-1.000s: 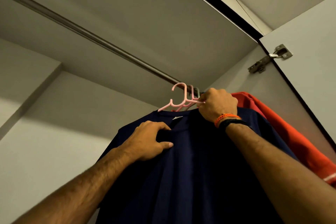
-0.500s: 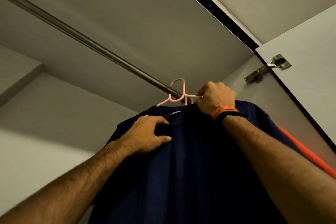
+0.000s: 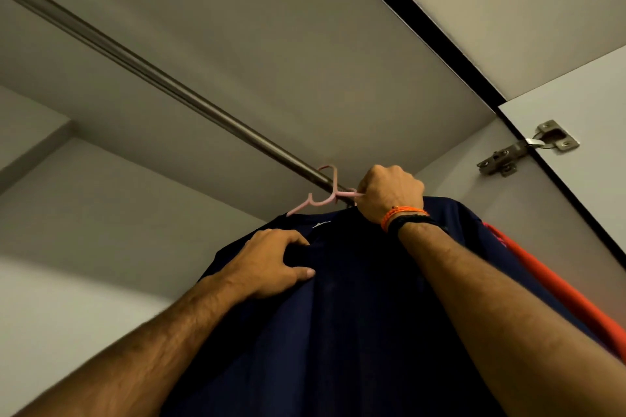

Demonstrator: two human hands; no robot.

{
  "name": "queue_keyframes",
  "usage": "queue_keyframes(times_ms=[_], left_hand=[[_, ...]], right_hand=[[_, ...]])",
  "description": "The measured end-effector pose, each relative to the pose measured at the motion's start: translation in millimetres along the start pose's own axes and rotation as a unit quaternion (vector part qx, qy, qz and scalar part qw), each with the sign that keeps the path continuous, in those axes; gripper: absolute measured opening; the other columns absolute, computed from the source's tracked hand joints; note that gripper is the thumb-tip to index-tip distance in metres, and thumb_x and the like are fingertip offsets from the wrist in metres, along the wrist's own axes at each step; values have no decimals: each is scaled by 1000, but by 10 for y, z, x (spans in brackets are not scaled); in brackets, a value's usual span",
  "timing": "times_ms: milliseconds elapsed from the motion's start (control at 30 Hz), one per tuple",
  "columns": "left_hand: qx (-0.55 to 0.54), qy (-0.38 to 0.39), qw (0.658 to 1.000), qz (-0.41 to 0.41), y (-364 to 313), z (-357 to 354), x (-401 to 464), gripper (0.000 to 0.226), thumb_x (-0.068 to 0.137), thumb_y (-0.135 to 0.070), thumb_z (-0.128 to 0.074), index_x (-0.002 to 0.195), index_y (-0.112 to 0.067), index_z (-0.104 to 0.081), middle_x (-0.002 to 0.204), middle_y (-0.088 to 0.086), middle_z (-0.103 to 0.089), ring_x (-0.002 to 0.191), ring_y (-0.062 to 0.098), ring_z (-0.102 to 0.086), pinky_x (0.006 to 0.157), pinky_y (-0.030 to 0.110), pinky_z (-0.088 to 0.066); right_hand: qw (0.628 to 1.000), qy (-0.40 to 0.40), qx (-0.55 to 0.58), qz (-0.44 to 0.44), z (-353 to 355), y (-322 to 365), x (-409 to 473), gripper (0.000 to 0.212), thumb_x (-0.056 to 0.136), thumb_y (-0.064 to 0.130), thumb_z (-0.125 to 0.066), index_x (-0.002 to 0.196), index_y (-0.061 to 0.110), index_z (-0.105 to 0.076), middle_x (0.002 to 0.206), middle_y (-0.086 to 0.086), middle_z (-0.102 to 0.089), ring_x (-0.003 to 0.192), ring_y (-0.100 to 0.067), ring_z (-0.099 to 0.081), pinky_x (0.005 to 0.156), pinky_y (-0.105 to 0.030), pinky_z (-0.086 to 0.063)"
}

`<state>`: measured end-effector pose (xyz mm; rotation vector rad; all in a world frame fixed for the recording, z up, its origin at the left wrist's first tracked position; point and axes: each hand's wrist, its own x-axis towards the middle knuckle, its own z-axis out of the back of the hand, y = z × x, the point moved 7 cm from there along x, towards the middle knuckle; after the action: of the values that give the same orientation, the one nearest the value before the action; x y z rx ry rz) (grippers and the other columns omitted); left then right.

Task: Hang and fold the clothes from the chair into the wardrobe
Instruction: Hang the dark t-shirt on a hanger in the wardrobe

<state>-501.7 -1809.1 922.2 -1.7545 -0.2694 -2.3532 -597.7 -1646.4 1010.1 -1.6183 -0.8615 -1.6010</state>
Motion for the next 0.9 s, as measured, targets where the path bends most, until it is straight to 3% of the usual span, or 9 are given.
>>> queue_keyframes(times_ms=[133, 400, 567, 667, 767, 900], left_hand=[[-18, 7, 1000, -5, -2, -80, -82, 45, 79, -39, -78, 121, -34, -63, 121, -14, -63, 110, 4, -57, 102, 29, -46], [-39, 18, 999, -8, -101, -261, -166, 47, 78, -40, -79, 121, -33, -64, 122, -13, -63, 111, 6, -57, 104, 33, -46], [-6, -47, 999, -11, -98, -304, -266, 71, 78, -43, -77, 140, -29, -47, 143, -11, -42, 134, 13, -39, 114, 35, -33], [-28, -87, 995, 42, 29, -347, -343, 85, 80, -42, -75, 150, -23, -31, 150, -3, -32, 138, 19, -36, 115, 39, -32], [-40, -51, 995, 70, 103, -504, -391, 78, 87, -44, -67, 152, -23, -27, 154, -2, -32, 140, 20, -35, 115, 43, -31], [-44, -13, 997, 59, 29, -697, -360, 63, 89, -46, -63, 144, -25, -41, 148, -6, -42, 134, 15, -43, 113, 41, -34]], right_hand=[[1000, -1, -24, 8, 15, -10, -69, 20, 93, 37, -64, 105, 23, -73, 87, -3, -60, 76, -24, -54, 70, -35, -45], [998, 17, -48, 21, 30, -48, -183, 19, 92, 31, -64, 106, 19, -72, 87, -4, -63, 78, -25, -59, 74, -38, -51], [996, 12, -74, 47, 19, -20, -232, 19, 90, 29, -64, 104, 19, -71, 80, -3, -57, 72, -24, -54, 68, -35, -46], [995, 12, -68, 66, 8, -18, -272, 18, 86, 27, -63, 101, 21, -71, 82, -3, -60, 73, -26, -57, 69, -34, -47], [994, -9, -75, 83, -7, -38, -283, 19, 89, 21, -60, 104, 20, -71, 83, -4, -60, 71, -26, -55, 66, -34, -44], [993, -17, -88, 75, -58, -141, -249, 17, 91, 19, -59, 102, 18, -71, 91, -6, -65, 78, -30, -62, 67, -36, -50]])
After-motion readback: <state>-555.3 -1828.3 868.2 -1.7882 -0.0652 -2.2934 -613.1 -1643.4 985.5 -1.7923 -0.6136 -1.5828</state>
